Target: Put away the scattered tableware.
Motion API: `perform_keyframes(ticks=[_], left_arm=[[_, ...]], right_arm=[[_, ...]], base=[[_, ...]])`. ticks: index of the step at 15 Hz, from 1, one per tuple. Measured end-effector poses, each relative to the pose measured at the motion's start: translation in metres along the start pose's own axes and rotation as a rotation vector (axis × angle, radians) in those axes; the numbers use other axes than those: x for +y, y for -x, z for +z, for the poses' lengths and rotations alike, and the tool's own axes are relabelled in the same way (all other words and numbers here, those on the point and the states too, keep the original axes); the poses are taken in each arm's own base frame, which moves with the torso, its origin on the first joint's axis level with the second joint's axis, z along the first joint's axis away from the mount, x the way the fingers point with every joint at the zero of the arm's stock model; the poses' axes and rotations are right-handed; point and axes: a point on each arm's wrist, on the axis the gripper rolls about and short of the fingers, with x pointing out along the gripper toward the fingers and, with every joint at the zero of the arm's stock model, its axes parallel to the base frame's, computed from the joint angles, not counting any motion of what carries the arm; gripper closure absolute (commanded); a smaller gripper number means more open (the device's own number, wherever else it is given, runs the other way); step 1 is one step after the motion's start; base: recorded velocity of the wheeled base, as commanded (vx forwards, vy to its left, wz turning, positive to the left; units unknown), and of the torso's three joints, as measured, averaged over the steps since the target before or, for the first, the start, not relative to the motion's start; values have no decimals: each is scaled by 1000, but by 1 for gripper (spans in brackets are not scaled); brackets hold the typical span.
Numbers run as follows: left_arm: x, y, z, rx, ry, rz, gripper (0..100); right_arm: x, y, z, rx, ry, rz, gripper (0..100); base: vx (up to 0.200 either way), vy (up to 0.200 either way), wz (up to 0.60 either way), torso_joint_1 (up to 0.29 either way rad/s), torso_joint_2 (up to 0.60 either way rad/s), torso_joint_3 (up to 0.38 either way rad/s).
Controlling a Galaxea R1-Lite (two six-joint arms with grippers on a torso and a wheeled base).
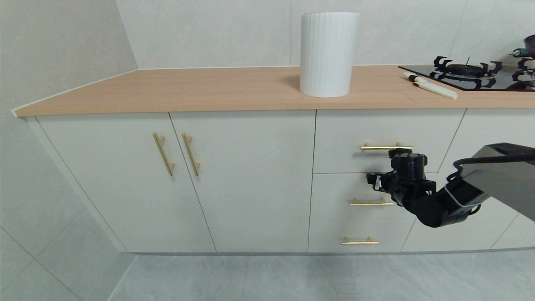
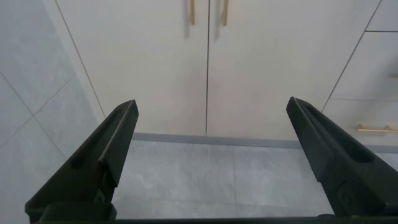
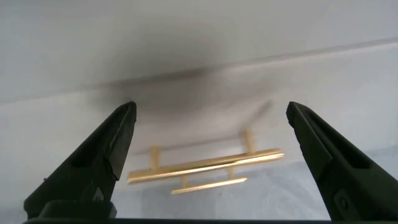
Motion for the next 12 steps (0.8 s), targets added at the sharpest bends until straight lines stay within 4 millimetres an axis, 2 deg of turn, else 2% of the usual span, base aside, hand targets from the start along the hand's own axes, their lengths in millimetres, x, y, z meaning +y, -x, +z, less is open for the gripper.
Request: perform_keyframes(ticks=[3,7,10,12], left_arm=[[0,0,0,0,0,0,0],[0,0,0,-1,0,0,0],[0,0,0,0,0,0,0],[0,0,0,0,-1,0,0]], right_arm=[[-8,51,32,-38,-9,11,0],[-32,136,72,-144,6,-34,0],[-54,204,92,-259,30,-71,0],[-71,252,98,-348,66,-92,0]], base=[[0,0,0,0,0,0],[0,0,0,0,0,0],[0,0,0,0,0,0],[0,0,0,0,0,0]])
